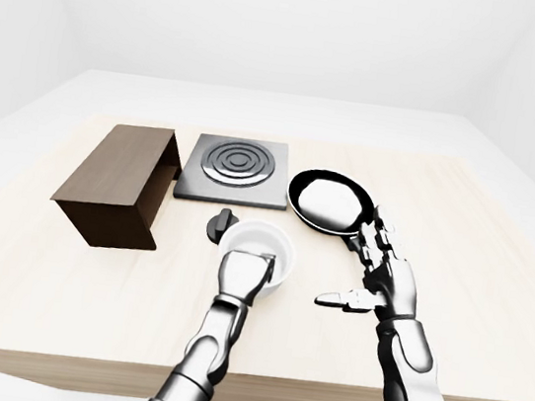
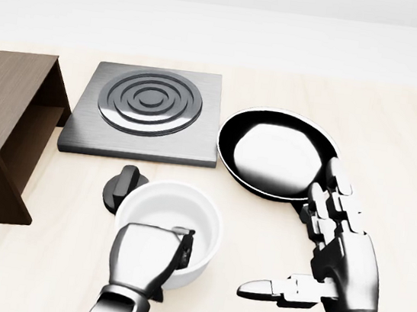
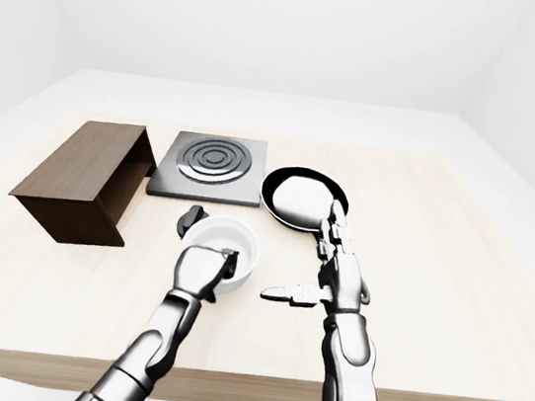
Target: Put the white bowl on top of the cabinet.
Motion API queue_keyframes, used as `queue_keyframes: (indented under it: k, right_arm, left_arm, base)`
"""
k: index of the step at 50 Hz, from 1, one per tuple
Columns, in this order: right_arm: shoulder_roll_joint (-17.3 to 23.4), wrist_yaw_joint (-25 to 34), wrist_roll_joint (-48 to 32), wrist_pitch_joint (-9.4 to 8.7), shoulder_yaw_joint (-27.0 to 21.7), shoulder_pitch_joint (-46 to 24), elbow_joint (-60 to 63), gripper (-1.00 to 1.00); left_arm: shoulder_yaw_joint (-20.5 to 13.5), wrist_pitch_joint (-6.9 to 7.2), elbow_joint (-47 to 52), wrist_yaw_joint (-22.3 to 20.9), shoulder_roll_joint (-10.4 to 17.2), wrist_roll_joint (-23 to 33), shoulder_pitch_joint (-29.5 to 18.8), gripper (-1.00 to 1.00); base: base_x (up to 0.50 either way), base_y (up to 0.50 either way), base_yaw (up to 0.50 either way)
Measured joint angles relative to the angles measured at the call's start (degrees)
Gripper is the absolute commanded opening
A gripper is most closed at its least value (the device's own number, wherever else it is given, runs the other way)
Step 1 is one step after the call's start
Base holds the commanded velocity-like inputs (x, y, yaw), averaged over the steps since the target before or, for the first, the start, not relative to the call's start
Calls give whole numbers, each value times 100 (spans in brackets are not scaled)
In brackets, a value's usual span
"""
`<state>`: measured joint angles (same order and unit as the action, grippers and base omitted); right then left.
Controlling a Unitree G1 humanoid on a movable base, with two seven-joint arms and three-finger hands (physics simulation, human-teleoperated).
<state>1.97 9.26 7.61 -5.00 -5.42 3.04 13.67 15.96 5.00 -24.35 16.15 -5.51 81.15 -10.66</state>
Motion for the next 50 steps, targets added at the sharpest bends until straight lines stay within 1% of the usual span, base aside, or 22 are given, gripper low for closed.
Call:
queue_keyframes:
  k: [4, 8, 21, 36, 50]
  right_arm:
    - [1, 6, 5, 0, -3, 6, 13, 100]
    - [2, 13, 13, 0, -10, 14, 33, 100]
    - [-1, 30, 20, 0, -18, 44, 85, 100]
    - [-9, 44, 18, 0, -7, 75, 126, 100]
    - [-21, 56, -8, 0, 29, 95, 96, 100]
  left_arm:
    - [-69, 0, 268, -475, 23, 220, -48, -100]
    - [-145, 0, 433, -780, 18, 345, -105, -100]
    - [-270, 0, 874, -1459, 2, 585, -289, -100]
    - [-299, 0, 1581, -2215, -54, 967, -296, -100]
    - [-312, 0, 2366, -2712, -120, 1100, -216, -100]
  base:
    - [0, 0, 0]
    - [0, 0, 0]
    - [0, 0, 0]
    - [0, 0, 0]
    - [0, 0, 0]
